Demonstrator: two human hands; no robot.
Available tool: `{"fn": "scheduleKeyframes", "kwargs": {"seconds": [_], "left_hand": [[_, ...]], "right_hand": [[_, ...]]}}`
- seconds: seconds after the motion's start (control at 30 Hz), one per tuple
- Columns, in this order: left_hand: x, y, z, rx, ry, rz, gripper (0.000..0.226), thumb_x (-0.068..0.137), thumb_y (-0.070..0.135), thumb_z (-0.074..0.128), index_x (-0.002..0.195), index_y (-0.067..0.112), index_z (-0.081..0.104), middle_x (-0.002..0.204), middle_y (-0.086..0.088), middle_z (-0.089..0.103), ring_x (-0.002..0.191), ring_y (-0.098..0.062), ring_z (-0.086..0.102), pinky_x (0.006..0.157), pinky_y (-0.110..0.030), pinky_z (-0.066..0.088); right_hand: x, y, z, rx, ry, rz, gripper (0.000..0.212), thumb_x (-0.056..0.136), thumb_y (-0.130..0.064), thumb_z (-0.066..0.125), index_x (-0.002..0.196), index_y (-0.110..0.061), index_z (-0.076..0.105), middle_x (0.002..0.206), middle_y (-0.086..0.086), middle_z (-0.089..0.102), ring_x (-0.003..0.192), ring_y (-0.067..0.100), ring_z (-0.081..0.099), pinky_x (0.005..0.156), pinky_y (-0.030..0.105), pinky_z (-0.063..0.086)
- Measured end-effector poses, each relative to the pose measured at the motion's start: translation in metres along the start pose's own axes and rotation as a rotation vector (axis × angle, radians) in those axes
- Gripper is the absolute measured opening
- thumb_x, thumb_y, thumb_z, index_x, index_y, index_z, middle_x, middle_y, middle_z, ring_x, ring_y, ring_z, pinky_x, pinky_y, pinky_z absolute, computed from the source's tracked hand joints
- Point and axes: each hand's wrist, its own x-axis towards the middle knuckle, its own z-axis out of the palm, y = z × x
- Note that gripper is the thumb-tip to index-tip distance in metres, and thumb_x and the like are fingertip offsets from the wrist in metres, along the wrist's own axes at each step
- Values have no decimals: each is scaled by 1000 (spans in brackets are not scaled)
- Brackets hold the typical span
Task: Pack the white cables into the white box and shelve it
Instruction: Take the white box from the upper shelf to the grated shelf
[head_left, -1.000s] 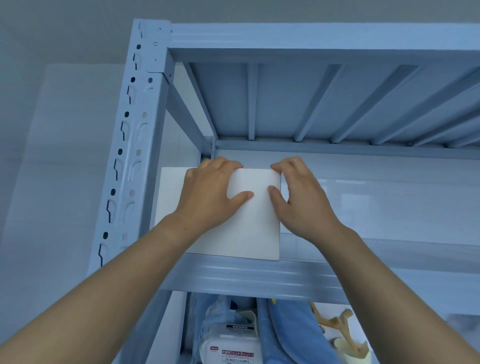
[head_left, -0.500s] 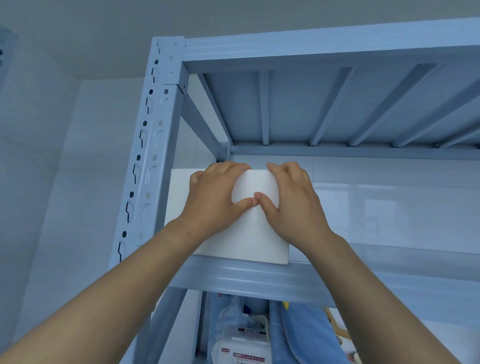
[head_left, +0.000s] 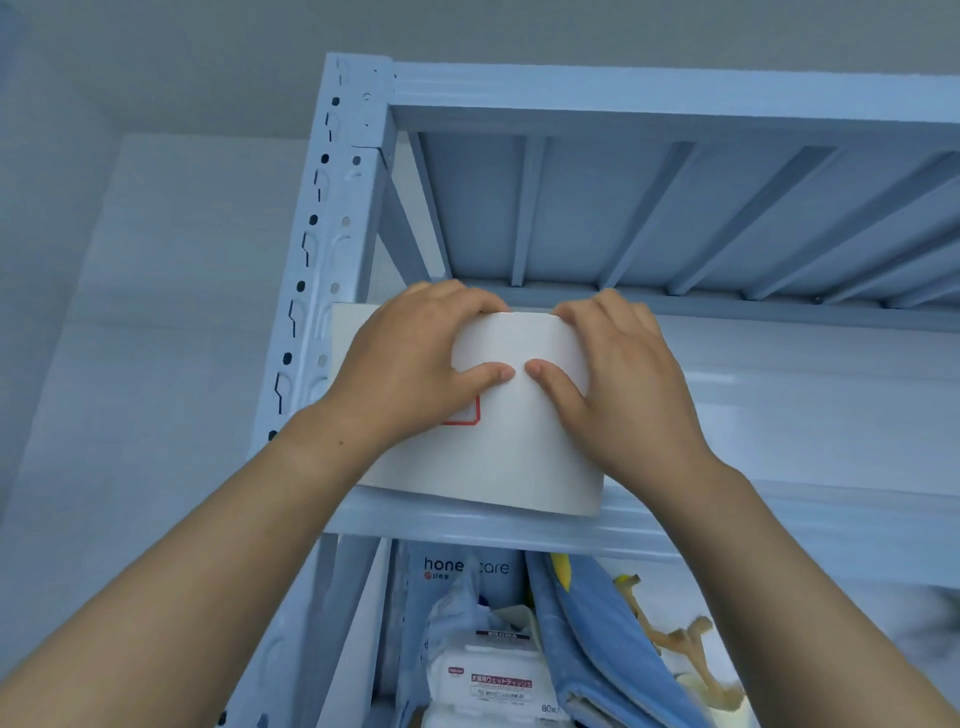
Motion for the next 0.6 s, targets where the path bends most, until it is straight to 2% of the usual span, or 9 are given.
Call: {"fn": "scheduleKeyframes", "kwargs": {"seconds": [0.2, 0.37, 0.6], "left_hand": [[-19, -2, -12, -58, 56, 40, 41, 76, 40, 68, 112, 23, 57, 107, 5, 59, 100, -18, 48, 78, -24, 32], [-38, 5, -16, -75, 117, 89, 33, 73, 36, 72, 101, 22, 62, 94, 4, 62, 87, -21, 52, 77, -24, 28], [-55, -3, -40, -149, -15, 89, 27, 77, 27, 70, 103, 27, 64, 99, 7, 66, 93, -18, 56, 77, -28, 39]], "right_hand": [[-12, -34, -12, -92, 12, 30, 32, 84, -30, 61, 109, -10, 53, 102, 7, 54, 94, 26, 44, 79, 33, 32], [-32, -57, -17, -203, 26, 42, 27, 83, -24, 63, 107, -12, 58, 93, 7, 60, 87, 30, 50, 80, 32, 26], [-49, -71, -32, -248, -70, 98, 20, 84, -23, 62, 97, -10, 57, 88, 8, 62, 80, 31, 50, 80, 31, 25]]}}
